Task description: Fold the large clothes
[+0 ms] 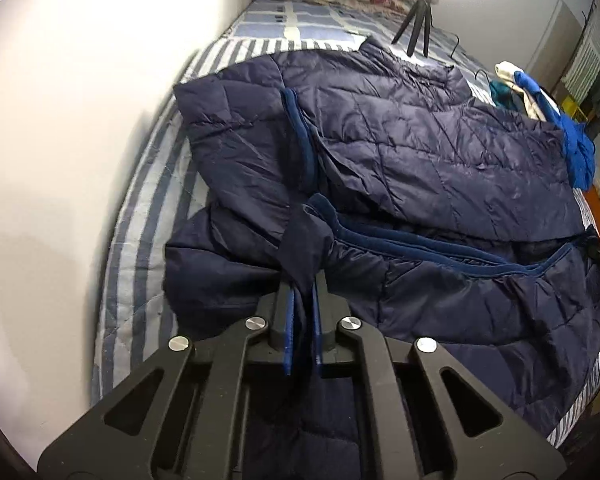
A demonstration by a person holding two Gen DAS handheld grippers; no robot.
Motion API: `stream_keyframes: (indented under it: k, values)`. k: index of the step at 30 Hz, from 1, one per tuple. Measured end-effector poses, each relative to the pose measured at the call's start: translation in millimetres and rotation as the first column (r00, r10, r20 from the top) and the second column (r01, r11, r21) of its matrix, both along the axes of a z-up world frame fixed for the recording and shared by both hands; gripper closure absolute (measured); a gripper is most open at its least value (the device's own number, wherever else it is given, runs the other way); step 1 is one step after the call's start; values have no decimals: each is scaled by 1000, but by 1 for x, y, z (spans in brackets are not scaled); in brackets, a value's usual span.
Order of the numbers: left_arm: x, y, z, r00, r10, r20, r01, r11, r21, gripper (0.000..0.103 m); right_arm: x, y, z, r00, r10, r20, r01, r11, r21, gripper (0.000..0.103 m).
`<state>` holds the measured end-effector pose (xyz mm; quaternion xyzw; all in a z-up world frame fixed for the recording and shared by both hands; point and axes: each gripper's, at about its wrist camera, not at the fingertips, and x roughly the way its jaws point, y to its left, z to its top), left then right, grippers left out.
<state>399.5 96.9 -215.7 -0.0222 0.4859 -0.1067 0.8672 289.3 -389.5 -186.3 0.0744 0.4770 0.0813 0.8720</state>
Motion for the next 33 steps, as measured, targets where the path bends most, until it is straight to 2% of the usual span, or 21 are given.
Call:
stream_keyframes:
  k: [6,11,14,19,22,25,29,33]
  values:
    - [-18,11,31,996,26,81,-23,999,-39,100,-17,7,34,996,15,92,-12,999,-34,101]
    - [-32,15,70,981,28,190,-26,1000,-15,100,-25,11,73,982,12,188,-3,999,-44,102]
    - [-27,17,92,969,41,242,-40,999,-8,100,-16,11,94,970,-6,242,17,999,-41,102]
    - [13,8,124,948,55,313,-65,998,23,100,31,17,116,955,-22,297,55,993,-103,102]
    - [46,-5,138,931,54,362,-82,995,62,100,70,18,120,950,-42,311,89,986,-141,102]
    - [86,-11,143,922,83,379,-112,992,55,100,113,13,117,945,-62,321,122,978,-170,102]
    - [141,-17,134,915,110,388,-146,987,66,100,168,8,100,943,-83,321,161,962,-222,102]
    - [190,-23,103,918,114,380,-166,981,106,100,212,14,70,951,-69,302,171,930,-326,102]
